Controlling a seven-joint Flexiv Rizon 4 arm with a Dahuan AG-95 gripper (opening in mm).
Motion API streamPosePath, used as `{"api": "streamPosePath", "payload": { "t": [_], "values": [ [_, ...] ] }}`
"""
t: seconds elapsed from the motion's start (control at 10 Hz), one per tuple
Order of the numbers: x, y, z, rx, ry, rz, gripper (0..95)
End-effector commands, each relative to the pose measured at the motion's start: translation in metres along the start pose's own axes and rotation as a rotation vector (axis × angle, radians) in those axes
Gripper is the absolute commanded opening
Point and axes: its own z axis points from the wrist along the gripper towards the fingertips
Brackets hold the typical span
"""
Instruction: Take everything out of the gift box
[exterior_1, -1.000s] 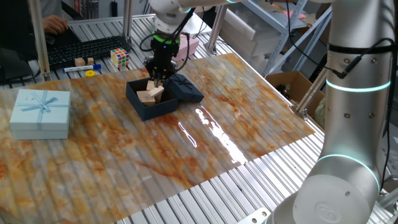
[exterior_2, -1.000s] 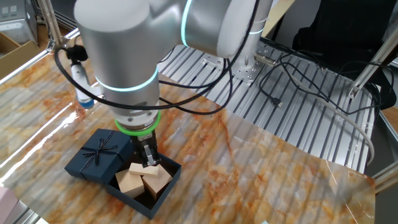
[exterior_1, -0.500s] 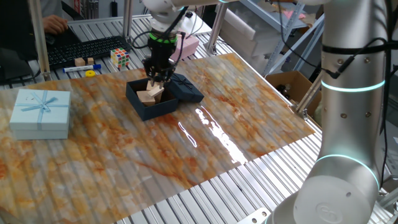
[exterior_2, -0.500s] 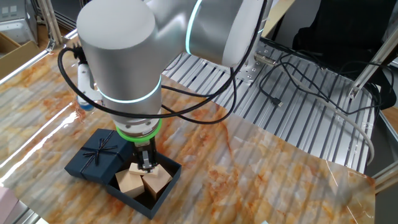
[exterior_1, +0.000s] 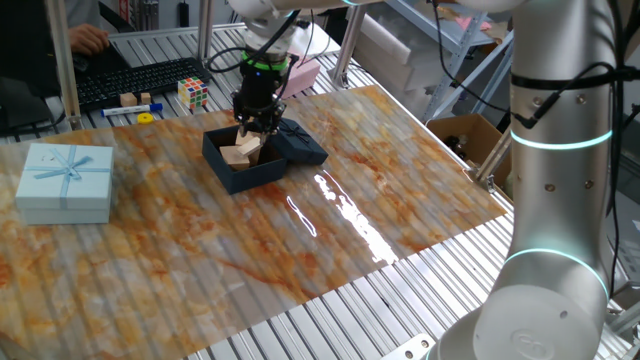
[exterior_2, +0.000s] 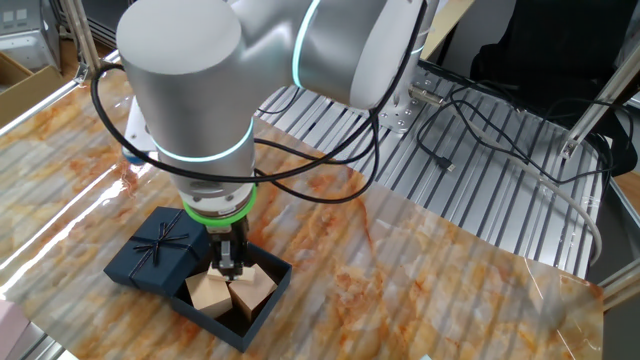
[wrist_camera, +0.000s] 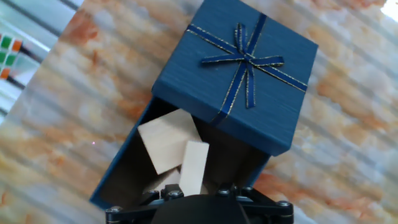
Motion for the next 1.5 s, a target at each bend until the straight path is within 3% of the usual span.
{"api": "streamPosePath", "payload": {
  "t": [0.1, 0.6, 1.5],
  "values": [
    [-0.004, 0.005, 0.005, -0.004, -0.005, 0.059, 38.0],
    [-0.009, 0.007, 0.020, -0.020, -0.012, 0.117, 38.0],
    [-0.009, 0.005, 0.029, -0.041, -0.004, 0.126, 38.0]
  ]
}}
